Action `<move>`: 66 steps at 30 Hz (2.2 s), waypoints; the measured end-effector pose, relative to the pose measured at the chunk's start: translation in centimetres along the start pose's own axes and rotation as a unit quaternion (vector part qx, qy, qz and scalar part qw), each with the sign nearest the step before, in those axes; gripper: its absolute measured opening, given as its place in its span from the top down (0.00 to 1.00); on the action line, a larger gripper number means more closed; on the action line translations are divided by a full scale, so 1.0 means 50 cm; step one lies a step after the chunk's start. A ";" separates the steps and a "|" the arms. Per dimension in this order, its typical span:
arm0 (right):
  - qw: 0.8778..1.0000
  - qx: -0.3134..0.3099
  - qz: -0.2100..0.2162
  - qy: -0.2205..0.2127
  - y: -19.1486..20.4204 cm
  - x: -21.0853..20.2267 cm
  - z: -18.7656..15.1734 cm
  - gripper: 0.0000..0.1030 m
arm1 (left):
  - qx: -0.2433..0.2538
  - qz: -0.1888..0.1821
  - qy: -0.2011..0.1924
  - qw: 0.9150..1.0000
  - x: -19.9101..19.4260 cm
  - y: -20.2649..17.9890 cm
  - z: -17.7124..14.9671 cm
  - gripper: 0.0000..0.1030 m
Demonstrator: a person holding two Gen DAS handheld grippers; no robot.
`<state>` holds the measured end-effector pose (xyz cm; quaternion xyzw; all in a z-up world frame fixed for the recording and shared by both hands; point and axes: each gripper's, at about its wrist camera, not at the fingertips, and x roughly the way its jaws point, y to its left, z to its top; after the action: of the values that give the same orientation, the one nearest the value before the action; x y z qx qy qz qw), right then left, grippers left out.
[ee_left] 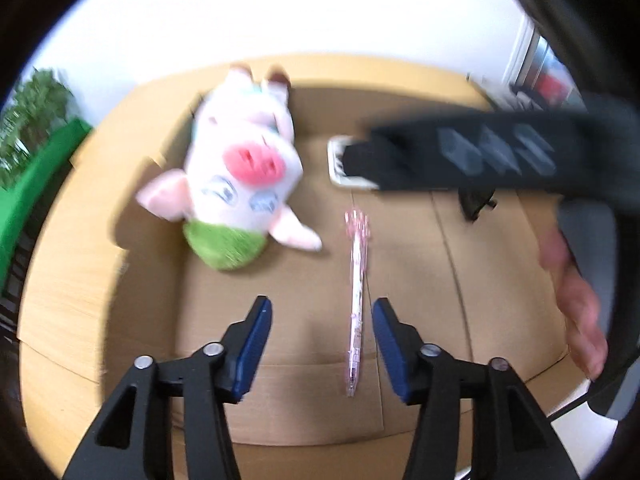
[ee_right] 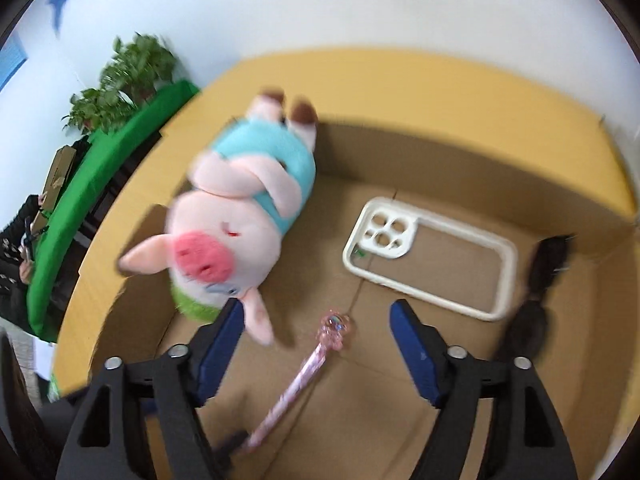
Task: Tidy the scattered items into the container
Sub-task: 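Lower the pink pen into the box and open both grippers, then withdraw both tools from the box toward the white earbud case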
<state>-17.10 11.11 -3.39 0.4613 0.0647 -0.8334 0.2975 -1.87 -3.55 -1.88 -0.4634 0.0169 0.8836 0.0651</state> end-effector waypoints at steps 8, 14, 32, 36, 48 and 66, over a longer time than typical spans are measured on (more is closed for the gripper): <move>0.994 -0.014 -0.072 -0.079 0.013 -0.180 -0.147 0.09 | -0.020 -0.004 -0.104 0.994 -0.142 -0.011 -0.018 0.33; 0.991 -0.001 -0.097 -0.097 0.019 -0.236 -0.218 0.09 | -0.011 -0.007 -0.151 0.988 -0.208 -0.043 -0.039 0.32; 0.988 0.010 -0.115 -0.106 0.013 -0.310 -0.315 0.09 | -0.004 -0.012 -0.161 0.987 -0.231 -0.061 -0.087 0.32; 0.988 0.011 -0.113 -0.105 0.009 -0.308 -0.317 0.09 | -0.002 -0.013 -0.158 0.987 -0.226 -0.061 -0.088 0.32; 0.989 0.016 -0.108 -0.101 -0.008 -0.294 -0.323 0.09 | 0.002 -0.021 -0.140 0.990 -0.197 -0.067 -0.090 0.32; 0.999 -0.019 -0.031 -0.008 -0.012 -0.219 -0.500 0.09 | 0.045 -0.166 -0.015 0.985 -0.103 -0.084 -0.185 0.32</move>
<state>5.16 25.93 -8.80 0.4463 0.0919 -0.8446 0.2810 9.12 -0.76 -2.81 -0.4430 -0.0217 0.8658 0.2316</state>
